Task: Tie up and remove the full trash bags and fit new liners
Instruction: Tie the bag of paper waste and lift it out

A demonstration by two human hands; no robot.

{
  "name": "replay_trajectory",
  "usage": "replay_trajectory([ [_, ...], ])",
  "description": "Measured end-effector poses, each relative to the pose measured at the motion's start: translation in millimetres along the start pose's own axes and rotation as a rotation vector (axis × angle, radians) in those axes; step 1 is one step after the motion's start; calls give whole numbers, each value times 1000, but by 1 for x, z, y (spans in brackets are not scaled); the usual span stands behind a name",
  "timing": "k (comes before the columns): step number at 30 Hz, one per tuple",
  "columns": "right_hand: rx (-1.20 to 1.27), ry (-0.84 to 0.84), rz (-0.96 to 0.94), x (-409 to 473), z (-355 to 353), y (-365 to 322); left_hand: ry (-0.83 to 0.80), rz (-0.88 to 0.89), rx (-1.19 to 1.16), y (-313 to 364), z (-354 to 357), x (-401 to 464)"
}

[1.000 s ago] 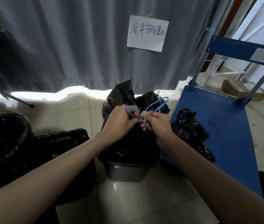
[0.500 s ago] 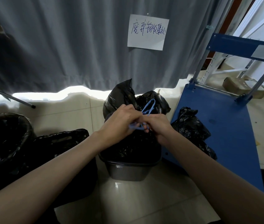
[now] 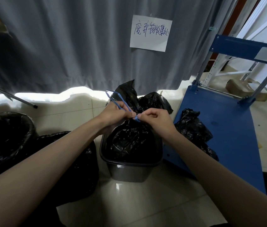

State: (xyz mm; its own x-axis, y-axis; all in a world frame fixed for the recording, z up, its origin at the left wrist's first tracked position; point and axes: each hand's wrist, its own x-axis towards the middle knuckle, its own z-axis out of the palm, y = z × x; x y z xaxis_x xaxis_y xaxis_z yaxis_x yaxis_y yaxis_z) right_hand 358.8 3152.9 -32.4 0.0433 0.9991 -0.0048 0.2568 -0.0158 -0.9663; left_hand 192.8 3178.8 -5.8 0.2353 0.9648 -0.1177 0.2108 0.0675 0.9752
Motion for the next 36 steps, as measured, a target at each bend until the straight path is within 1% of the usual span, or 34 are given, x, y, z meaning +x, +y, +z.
replay_trajectory([
  [2, -36, 21, -46, -1, -1, 1, 12, -15, 0, 3, 0, -1],
  [8, -46, -11, -141, -6, 2, -2, -4, -54, 47, 7, -2, -1],
  [14, -148, 11, -166, -8, 7, -4, -10, -75, 54, 5, -4, 1],
  [17, -183, 15, -133, -5, 11, 0, -9, -67, 65, 3, -5, 2],
  [20, -182, 11, -79, -1, 13, 3, 27, -52, 86, 3, -5, 3],
  [24, -84, -27, -8, 3, 10, 3, 67, -1, 30, 2, -6, 4],
  [26, -39, 12, 8, 6, 9, 0, 84, 15, 43, 0, -5, 5],
  [29, -10, 59, -1, 7, 5, -5, 125, 20, 129, -5, -6, 13],
  [30, -44, 50, -3, 6, 4, -5, 129, 25, 157, -6, -7, 14],
  [32, -190, 23, 12, 4, 1, -6, 148, 34, 229, -8, -8, 15],
  [34, -338, -15, 34, 2, -2, -7, 208, 34, 334, -13, -11, 18],
  [36, -425, -81, 55, 2, -7, -6, 281, 13, 465, -20, -19, 21],
])
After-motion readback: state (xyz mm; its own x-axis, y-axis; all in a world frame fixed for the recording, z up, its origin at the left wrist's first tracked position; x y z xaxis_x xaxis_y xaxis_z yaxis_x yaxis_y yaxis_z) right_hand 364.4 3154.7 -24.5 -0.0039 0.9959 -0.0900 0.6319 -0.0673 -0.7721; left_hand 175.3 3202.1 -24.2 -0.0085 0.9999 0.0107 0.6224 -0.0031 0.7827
